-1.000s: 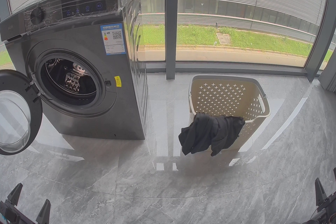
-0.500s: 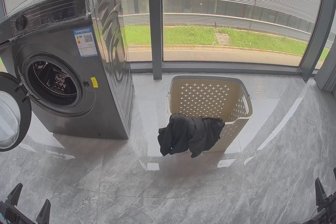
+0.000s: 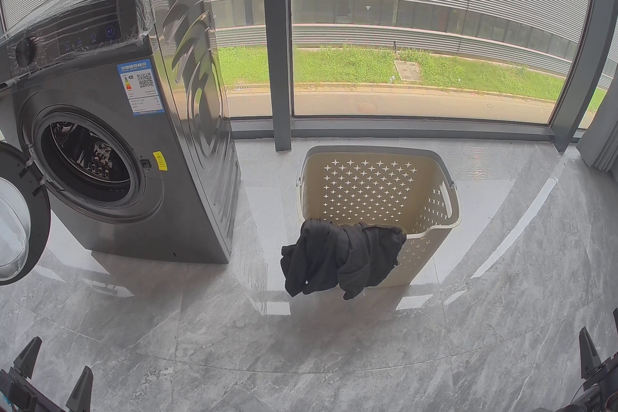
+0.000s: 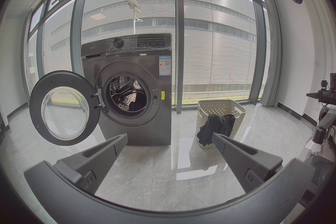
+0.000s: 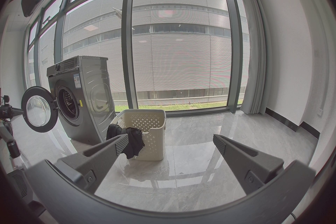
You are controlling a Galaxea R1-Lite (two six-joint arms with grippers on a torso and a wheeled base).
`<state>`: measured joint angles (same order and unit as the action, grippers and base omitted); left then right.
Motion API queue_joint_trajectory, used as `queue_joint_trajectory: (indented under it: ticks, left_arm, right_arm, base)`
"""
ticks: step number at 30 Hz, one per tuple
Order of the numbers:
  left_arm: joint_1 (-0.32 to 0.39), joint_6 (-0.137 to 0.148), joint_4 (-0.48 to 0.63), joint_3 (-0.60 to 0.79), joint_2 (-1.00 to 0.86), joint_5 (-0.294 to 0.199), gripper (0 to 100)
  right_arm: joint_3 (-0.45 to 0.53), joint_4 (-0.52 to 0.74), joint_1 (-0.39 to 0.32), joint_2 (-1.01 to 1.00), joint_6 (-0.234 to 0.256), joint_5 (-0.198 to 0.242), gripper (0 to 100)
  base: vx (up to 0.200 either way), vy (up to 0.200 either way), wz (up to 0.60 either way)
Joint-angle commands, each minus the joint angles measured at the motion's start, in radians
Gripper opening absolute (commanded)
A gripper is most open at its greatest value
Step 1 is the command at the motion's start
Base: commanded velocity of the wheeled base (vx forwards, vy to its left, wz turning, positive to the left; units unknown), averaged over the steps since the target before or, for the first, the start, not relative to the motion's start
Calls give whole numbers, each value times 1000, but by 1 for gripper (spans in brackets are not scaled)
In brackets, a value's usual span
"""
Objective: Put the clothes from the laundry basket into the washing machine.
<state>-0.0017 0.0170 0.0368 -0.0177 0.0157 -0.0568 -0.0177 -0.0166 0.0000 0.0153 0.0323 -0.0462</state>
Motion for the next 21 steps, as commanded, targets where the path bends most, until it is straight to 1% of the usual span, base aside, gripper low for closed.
queue_joint_trajectory:
  ticks: [1,15,21]
  left_arm:
    - [2,0,0,18,-16,0,100]
    - [0,0,0,18,-16,0,100]
    - [0,0,0,18,-16,0,100]
  right_arm:
    - [18,0,0,-15,0,0,100]
    - [18,0,0,-15,0,0,100]
    - [18,0,0,-15,0,0,100]
  base:
    - [0,0,0]
    - [0,0,0]
    - [0,-200,0]
